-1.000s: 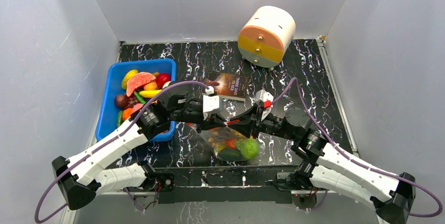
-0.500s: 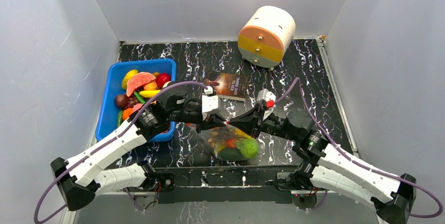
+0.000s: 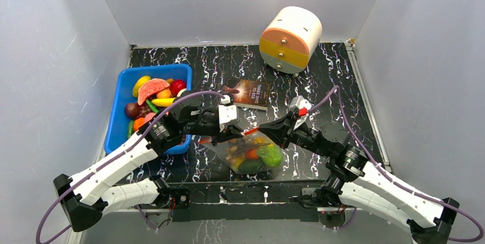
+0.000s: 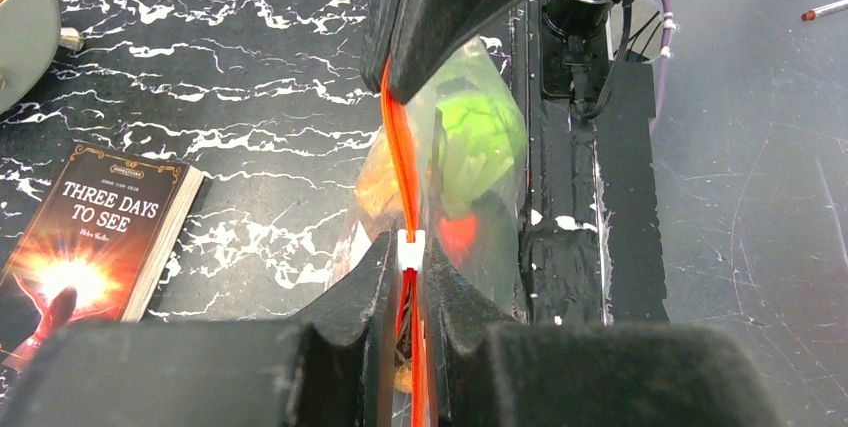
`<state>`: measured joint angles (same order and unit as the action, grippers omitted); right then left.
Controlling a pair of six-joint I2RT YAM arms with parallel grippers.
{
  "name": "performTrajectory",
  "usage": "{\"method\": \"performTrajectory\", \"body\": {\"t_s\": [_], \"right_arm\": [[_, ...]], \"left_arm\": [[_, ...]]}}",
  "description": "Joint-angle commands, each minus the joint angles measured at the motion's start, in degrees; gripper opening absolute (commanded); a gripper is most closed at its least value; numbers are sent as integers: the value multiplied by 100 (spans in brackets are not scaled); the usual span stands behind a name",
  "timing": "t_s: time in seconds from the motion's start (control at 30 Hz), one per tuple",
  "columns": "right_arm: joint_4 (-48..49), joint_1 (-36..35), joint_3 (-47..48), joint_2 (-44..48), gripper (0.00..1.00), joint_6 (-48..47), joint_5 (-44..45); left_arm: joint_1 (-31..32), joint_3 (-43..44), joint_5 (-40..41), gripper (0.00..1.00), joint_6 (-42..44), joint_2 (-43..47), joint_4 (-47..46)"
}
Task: Place the food in the zip-top bag and seal the zipper
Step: Zip the zipper food storage bag.
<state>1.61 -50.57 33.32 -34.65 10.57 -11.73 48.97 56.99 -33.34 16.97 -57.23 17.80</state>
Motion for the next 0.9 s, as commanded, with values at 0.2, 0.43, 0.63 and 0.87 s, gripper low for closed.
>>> {"method": "performTrajectory", "body": {"t_s": [0.2, 0.43, 0.63, 0.87], "right_arm": [[-355, 20, 597, 334, 0, -178, 1275], [-696, 21, 759, 423, 0, -234, 1820], [-856, 22, 816, 536, 0, -238, 2150], [-1065, 22, 916, 735, 0, -281, 2532]], "left_arm": [[-10, -79, 193, 0, 29, 389, 444], [-10, -75, 248, 0, 67, 529, 642], [-13, -83, 307, 0, 80, 683, 804], [-14, -63, 446, 0, 96, 820, 1001]]}}
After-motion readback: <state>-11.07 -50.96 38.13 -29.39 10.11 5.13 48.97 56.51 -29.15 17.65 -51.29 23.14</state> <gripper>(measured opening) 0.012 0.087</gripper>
